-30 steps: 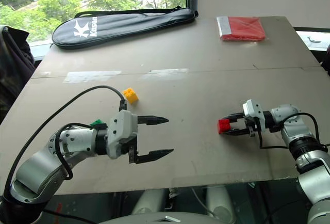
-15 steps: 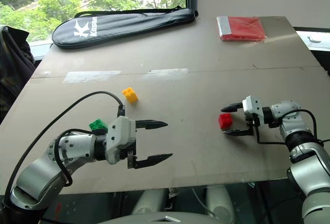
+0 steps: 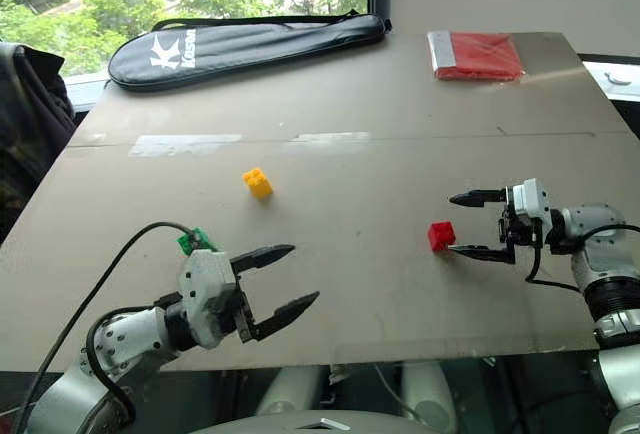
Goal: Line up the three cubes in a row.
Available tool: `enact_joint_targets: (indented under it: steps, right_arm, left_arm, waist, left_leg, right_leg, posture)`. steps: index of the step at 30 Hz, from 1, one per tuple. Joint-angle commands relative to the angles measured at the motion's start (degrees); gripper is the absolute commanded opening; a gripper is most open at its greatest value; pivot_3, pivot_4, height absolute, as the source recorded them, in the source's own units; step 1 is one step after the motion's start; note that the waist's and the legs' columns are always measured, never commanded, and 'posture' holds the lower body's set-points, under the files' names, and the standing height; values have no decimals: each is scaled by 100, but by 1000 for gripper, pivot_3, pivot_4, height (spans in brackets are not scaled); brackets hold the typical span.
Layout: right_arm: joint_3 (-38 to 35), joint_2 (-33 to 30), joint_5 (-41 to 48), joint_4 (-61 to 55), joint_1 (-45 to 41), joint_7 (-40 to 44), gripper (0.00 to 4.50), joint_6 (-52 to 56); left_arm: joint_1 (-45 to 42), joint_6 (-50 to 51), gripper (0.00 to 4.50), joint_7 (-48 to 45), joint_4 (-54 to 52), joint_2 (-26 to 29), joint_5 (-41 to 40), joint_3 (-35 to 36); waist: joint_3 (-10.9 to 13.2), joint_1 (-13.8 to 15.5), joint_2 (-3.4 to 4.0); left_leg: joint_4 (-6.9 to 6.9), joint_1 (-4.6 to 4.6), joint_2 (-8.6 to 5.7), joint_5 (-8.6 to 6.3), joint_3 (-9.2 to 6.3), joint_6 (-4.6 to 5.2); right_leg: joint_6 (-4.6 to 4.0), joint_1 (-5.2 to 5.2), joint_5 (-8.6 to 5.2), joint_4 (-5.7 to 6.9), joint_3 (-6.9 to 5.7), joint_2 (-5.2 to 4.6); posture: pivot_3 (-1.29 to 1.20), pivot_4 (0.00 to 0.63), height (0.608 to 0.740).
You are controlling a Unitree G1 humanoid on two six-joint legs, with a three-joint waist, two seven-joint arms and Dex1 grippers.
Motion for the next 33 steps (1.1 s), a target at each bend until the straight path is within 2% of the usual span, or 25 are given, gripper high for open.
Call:
enact_joint_targets:
  steps: [1, 5, 9, 14, 18, 25, 33]
  right_arm:
    - [-673, -175, 629, -1402, 812, -327, 4438, 938]
    - [-1217, 85, 869, -2538, 1633, -689, 4438, 1379]
    - [-1491, 344, 820, -3062, 1981, -812, 4438, 1545]
    - [-1638, 496, 612, -3146, 2005, -787, 4438, 1624]
    - [-1691, 528, 588, -3197, 1840, -832, 4438, 1793]
    - [-1681, 589, 447, -3131, 1610, -674, 4438, 1913]
    - [-1716, 680, 264, -3111, 1569, -532, 4438, 1911]
  left_arm:
    - [165, -491, 4225, 780, -133, -574, 451, 135]
    - [438, -791, 4225, 1740, 103, -1380, 1050, 393]
    - [802, -716, 4225, 2726, 207, -2110, 1632, 566]
    - [1058, -569, 4225, 3267, 361, -2535, 2152, 361]
    - [903, -441, 4225, 3692, 785, -2761, 2405, 492]
    - [295, -532, 4225, 3850, 1505, -2790, 2433, 551]
    - [-183, -400, 4225, 3966, 1740, -2857, 2427, 536]
  waist:
    - [-1, 18, -1]
    - [0, -10, -3]
    - [3, -14, -9]
    - [6, 10, -21]
    - [6, 2, -21]
    - [3, 5, -20]
    - [1, 9, -17]
  left_leg:
    - [0, 3, 0, 0, -1, 1]
    - [1, 3, 0, -1, -2, 1]
    - [2, 12, 5, 0, 0, 1]
    - [8, 14, 3, 0, -7, 1]
    - [10, 13, 2, 0, -12, 1]
    - [10, 13, 3, 0, -23, 1]
    - [10, 14, 2, 0, -30, 1]
  right_leg:
    - [0, 3, 0, 0, -2, -4]
    - [4, 6, -1, -3, -6, 1]
    - [26, 11, -13, -3, -5, 16]
    - [32, 22, -16, -6, -44, 22]
    - [32, 26, -16, -9, -52, 22]
    - [29, 28, -14, -8, -64, 20]
    - [21, 32, 6, -8, -71, 17]
  posture:
    - [0, 150, 694]
    - [0, 150, 694]
    - [0, 150, 694]
    - [0, 150, 694]
    - [0, 150, 694]
    - [0, 150, 694]
    - [0, 150, 694]
